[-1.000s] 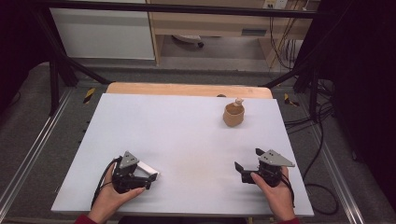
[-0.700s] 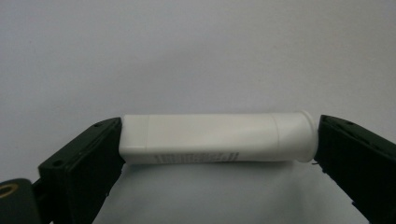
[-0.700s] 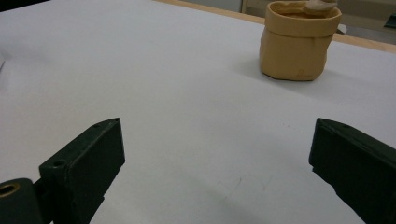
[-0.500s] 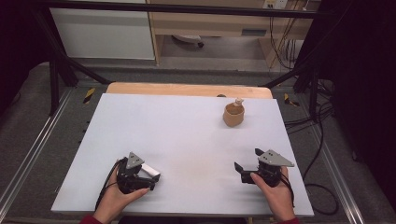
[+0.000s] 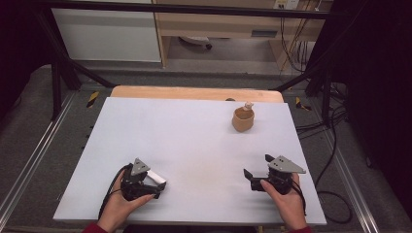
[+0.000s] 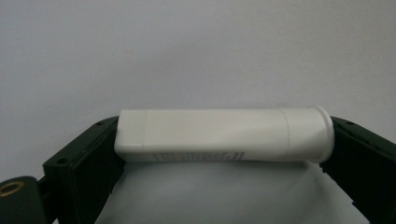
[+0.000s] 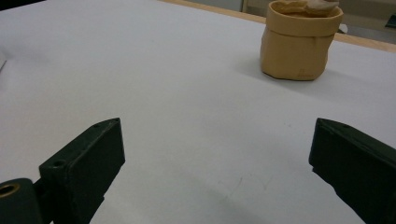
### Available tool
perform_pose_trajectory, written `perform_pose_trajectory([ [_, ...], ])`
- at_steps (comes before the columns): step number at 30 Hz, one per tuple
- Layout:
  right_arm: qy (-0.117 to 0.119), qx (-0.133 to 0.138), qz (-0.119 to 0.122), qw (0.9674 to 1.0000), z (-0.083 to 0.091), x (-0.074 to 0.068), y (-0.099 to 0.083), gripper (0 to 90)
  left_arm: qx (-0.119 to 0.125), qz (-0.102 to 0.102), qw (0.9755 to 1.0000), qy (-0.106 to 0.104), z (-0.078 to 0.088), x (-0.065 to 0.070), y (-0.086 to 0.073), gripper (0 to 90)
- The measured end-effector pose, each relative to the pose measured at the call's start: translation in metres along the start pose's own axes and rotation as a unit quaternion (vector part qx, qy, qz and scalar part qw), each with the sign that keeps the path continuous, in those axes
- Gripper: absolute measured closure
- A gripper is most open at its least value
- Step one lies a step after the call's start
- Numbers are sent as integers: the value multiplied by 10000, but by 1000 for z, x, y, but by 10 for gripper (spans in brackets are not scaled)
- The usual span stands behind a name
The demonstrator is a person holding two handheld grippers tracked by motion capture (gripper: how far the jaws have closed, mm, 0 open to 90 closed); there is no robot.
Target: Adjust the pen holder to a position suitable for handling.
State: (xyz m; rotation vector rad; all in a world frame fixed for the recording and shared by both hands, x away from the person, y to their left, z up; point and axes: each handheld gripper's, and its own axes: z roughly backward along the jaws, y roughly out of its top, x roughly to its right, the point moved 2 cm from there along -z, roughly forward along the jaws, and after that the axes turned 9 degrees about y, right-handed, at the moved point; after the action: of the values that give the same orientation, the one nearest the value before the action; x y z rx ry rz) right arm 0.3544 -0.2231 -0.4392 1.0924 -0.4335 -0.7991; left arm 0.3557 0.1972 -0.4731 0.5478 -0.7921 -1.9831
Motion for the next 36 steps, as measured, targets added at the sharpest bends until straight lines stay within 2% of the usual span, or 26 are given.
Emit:
perform_pose_trajectory([
  [12,15,1,11,10000,0,0,0,39,-63,-99,9999,-91,0,-2,2,38],
  [23,20,2,-7,10000,0,-1,0,39,71,-390,9992,-81,2,1,5,39],
  [27,34,-26,-6,10000,-1,-2,0,39,336,-595,9977,-42,7,3,13,39],
  [31,111,-49,-126,9998,-6,-3,1,39,620,-823,9947,-4,9,3,26,39],
  [36,190,-166,-218,9994,-21,-1,7,38,807,-1072,9909,-61,-3,6,44,39],
])
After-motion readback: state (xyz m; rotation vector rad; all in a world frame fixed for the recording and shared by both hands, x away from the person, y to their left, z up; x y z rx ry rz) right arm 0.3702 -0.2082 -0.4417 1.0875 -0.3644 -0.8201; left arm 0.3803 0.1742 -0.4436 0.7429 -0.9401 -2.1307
